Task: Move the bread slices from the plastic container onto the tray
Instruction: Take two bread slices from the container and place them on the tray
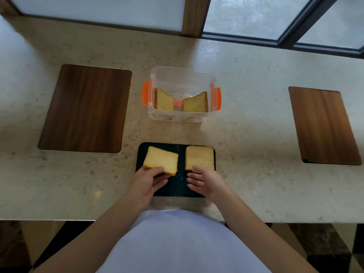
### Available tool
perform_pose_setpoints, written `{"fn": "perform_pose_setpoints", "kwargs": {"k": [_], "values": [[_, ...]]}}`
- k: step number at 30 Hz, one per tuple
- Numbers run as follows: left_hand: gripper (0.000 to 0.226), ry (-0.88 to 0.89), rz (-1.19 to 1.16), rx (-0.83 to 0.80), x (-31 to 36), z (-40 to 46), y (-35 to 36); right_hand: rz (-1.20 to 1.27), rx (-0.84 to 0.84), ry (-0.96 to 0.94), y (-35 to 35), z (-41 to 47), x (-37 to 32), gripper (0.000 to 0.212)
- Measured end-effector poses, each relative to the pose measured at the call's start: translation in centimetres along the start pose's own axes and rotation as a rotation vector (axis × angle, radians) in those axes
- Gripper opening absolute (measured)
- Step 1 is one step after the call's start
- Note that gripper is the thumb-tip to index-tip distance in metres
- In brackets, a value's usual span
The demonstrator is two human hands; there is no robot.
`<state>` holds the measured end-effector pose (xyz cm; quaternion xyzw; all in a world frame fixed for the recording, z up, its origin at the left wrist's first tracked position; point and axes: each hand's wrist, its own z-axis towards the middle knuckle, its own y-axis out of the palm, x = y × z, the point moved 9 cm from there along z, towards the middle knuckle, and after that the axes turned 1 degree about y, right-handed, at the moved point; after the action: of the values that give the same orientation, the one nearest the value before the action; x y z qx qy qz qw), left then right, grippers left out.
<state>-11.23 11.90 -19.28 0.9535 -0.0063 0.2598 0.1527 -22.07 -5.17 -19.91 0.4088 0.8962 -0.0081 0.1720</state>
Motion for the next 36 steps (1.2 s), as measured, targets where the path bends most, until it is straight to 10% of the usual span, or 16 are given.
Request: {"fn": "perform_pose_setpoints", "kwargs": {"k": [6, 12, 36], "values": [[0.045, -0.031, 0.284, -0.236, -1.1, -1.2, 4.0, -0.018, -0.244, -0.143, 2.7, -0.8, -2.2, 0.042], [0.048, -0.177, 0.122, 0.024, -1.0, 1.5, 3.7, 0.176, -0.079, -0.128, -1.5, -0.9, -2.7, 0.031], [0.045, -0.115, 0.615, 0.009, 1.7, 3.6, 10.1, 0.413, -0.159, -0.1, -3.7, -1.4, 0.1, 0.049]]}}
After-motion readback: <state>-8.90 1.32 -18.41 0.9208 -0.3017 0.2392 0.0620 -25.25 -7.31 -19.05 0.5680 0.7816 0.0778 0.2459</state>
